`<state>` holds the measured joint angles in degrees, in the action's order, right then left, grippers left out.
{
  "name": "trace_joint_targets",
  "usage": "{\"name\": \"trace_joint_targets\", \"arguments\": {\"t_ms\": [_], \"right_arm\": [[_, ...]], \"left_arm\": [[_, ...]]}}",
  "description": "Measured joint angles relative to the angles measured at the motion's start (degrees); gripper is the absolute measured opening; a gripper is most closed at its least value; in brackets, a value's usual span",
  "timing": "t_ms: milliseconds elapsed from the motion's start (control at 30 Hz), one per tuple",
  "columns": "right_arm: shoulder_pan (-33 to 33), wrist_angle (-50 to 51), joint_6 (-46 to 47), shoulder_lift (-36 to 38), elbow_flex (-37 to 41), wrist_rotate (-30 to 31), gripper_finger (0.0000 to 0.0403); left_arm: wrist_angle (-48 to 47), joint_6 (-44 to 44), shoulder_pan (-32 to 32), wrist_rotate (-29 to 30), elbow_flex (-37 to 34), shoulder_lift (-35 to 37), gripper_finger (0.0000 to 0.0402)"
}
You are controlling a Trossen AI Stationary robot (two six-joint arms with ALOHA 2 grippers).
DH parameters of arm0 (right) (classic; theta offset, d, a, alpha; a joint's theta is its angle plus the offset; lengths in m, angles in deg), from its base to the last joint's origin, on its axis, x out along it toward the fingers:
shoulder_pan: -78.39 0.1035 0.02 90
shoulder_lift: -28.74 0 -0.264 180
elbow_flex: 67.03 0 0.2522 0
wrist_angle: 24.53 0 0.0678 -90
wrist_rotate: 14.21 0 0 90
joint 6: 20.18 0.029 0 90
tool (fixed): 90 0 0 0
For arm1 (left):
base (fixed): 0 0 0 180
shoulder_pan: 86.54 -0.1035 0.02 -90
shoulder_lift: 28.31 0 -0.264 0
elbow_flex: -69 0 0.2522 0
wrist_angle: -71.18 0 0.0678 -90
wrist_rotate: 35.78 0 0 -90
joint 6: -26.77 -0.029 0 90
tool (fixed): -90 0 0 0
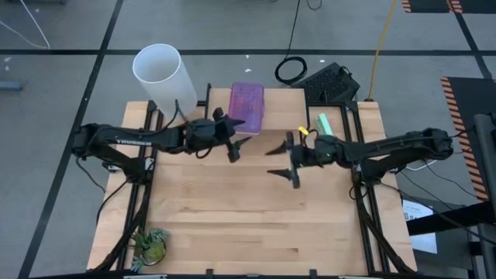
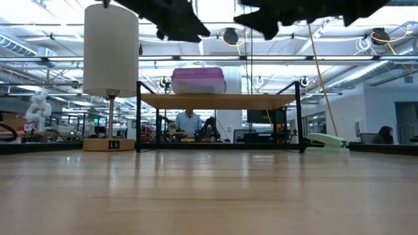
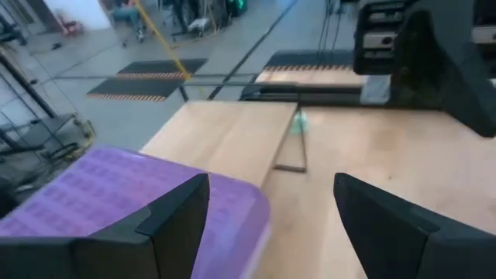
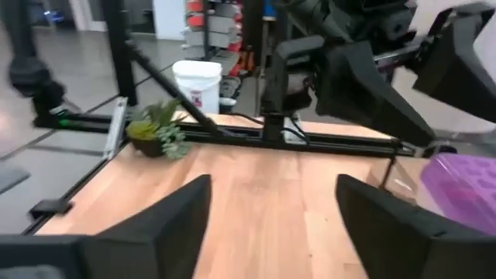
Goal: Pack school essentials
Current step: Return to Home Position
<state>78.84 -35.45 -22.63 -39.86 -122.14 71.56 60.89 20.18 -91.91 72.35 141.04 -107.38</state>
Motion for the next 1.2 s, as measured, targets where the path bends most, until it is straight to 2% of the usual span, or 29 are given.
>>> {"name": "trace_joint_targets", "arguments": {"t_ms": [133, 233, 400, 600, 700, 800, 933, 1100, 1200], "right_arm": [[2.59, 1.91, -1.42, 3.49, 3.29, -0.22, 0.0214], [3.58, 2.18, -0.79, 4.48, 7.03, -0.31, 0.0179], [3.84, -8.02, 6.89, 4.50, 11.01, -0.39, 0.0146], [5.36, -10.04, 6.06, 6.26, 14.76, 2.57, 0.0110], [5.93, -9.76, 6.09, 8.83, 16.96, 5.73, 0.0085], [6.10, -9.56, 6.20, 13.22, 19.23, 8.74, 0.0053], [4.97, -9.11, 3.77, 19.78, 23.36, 8.07, 0.0008], [3.96, -9.33, 4.55, 27.33, 28.27, 7.13, 0.0004], [2.98, -8.34, 6.21, 31.65, 29.95, 7.06, 0.0001]], "left_arm": [[8.93, 2.22, 3.24, -0.57, -7.44, 3.52, 0.0282], [11.36, 3.04, 6.11, -0.28, -11.61, 6.47, 0.0282], [17.04, 8.00, 8.71, -0.72, -16.56, 10.43, 0.0282], [31.26, 11.49, 10.15, -2.74, -25.44, 10.63, 0.0274], [34.58, 12.30, 11.00, -2.86, -29.05, 10.69, 0.0240], [35.13, 12.12, 11.54, -2.86, -31.93, 12.43, 0.0187], [35.53, 10.86, 9.93, -4.17, -35.22, 16.78, 0.0108], [38.14, 9.49, 6.76, -11.75, -40.63, 23.90, 0.0020], [39.09, 8.86, 5.50, -12.51, -43.69, 26.91, 0.0008]]}}
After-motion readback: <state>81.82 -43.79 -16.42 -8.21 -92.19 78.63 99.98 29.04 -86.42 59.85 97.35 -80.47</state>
